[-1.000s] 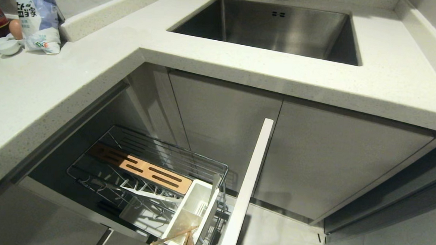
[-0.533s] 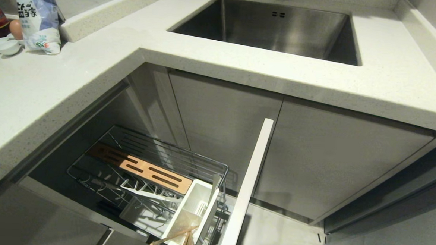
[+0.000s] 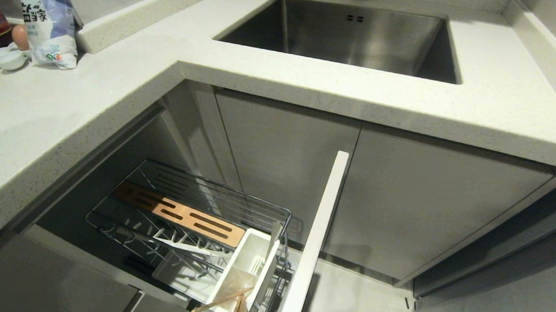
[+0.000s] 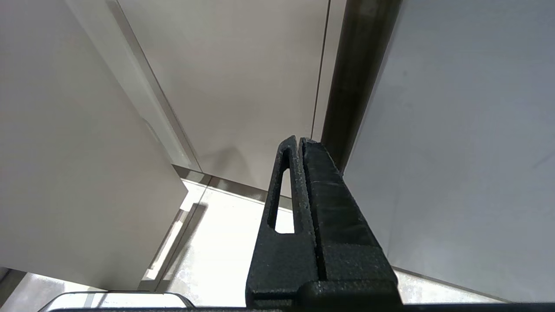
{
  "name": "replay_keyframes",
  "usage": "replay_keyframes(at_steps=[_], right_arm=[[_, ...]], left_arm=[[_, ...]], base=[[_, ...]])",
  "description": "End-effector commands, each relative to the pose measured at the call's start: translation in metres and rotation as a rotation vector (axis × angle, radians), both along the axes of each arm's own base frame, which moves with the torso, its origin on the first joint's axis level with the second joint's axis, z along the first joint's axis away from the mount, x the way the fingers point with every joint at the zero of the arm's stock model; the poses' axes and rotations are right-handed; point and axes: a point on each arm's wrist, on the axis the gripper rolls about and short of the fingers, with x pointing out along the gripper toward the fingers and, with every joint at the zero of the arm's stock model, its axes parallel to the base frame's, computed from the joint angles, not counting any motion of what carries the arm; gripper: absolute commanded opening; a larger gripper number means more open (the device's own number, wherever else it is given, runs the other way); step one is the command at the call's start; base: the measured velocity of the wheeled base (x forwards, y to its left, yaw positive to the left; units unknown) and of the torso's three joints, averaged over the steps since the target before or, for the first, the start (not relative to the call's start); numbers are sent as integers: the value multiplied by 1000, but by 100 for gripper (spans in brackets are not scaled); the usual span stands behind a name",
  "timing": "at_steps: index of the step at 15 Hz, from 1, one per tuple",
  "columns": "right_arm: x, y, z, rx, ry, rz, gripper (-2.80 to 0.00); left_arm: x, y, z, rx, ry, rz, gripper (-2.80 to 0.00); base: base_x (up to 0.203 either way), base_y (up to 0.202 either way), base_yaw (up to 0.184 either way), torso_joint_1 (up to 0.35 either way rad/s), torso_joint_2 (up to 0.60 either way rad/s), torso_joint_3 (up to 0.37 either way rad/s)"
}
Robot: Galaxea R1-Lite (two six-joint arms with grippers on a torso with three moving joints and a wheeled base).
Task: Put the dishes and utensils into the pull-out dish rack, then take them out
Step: Take the chopsticks out of the cupboard
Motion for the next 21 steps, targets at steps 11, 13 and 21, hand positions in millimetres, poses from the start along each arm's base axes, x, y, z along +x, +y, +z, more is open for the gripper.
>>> replay_keyframes(at_steps=[11, 13, 21], right_arm=[[2, 0, -6, 0, 22, 1, -280], [2, 0, -6, 0, 22, 1, -280], [2, 0, -6, 0, 22, 1, -280]], left_arm=[[104, -93, -130, 425, 1112, -403, 0], [115, -103, -142, 445, 1214, -421, 0], [174, -144, -227, 588, 1662, -369, 0]], base=[[0, 0, 0, 0, 0, 0], [0, 0, 0, 0, 0, 0], [0, 0, 0, 0, 0, 0]])
